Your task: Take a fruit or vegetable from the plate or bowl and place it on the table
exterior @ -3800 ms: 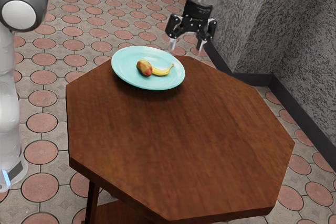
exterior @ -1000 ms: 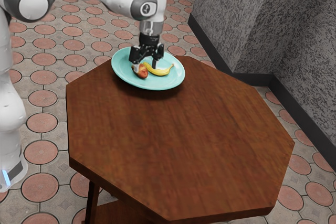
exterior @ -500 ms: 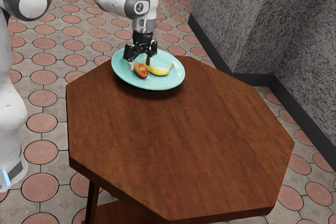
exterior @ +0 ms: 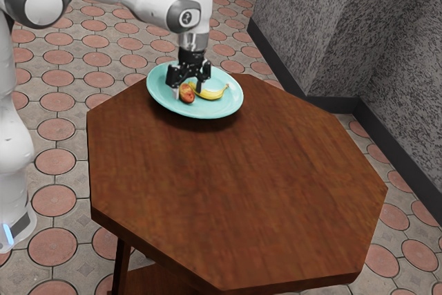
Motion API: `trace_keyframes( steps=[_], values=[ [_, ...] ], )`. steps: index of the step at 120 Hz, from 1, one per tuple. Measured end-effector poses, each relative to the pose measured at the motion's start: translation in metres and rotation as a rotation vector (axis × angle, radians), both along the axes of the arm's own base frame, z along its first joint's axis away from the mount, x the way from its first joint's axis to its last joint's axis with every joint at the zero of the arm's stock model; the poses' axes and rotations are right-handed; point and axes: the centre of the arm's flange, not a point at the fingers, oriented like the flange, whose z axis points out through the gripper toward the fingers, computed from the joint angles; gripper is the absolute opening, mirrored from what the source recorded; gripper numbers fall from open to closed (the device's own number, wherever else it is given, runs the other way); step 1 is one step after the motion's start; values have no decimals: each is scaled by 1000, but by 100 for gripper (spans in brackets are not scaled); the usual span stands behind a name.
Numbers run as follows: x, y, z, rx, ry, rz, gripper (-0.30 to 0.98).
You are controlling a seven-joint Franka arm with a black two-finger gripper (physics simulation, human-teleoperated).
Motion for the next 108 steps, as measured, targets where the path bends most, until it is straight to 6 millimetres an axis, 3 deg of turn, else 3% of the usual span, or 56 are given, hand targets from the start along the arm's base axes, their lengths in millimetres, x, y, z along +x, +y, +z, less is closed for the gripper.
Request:
trace_keyframes(
  steps=[16, 66, 108],
  values=[
    [-3, -2, -2, 2, -3, 0, 68],
    [-10, 17, -10, -12, -6, 49, 68],
    [-6, 13, -16, -30, -9, 52, 49]
  ],
)
